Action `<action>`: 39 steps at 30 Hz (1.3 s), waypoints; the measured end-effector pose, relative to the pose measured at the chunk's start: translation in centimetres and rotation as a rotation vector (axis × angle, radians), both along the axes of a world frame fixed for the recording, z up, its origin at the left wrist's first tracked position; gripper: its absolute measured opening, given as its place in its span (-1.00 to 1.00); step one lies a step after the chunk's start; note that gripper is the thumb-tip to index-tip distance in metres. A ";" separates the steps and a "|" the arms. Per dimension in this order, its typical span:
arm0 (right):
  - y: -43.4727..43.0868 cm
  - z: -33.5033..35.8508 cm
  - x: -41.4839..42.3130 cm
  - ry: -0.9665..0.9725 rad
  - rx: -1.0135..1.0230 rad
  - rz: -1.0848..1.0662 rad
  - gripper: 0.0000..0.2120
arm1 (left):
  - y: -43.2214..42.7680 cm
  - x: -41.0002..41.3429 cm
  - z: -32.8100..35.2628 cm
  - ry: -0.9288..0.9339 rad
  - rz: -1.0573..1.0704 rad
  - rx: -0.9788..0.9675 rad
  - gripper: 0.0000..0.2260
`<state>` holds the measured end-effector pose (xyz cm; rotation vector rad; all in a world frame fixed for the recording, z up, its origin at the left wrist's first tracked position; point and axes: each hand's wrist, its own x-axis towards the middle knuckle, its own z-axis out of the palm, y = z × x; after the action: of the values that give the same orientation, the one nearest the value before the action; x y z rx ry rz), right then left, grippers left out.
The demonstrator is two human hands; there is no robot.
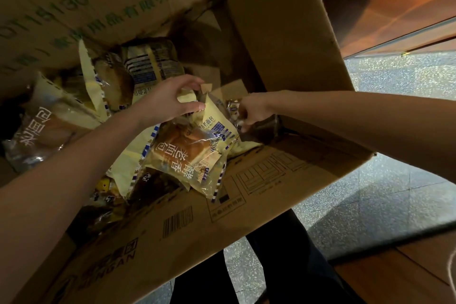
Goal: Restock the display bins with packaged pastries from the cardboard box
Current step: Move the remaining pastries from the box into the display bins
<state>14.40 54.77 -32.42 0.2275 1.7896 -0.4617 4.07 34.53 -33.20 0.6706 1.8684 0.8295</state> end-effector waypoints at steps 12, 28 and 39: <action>0.1 1.8 -1.7 0.293 0.001 -0.086 -0.68 | -0.3 -1.4 1.4 0.003 0.074 0.009 -0.63; 1.0 5.5 -4.6 0.854 -0.049 -0.662 -0.78 | -0.9 -3.4 3.8 0.106 0.312 -0.008 -0.68; 2.3 12.7 -2.1 1.144 -0.122 -0.483 -0.82 | 2.4 -0.5 2.6 0.037 0.243 -0.057 -0.72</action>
<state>12.29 57.10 -19.68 0.3490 2.8079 -1.2098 3.59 36.92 -30.63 0.4309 2.0266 0.9195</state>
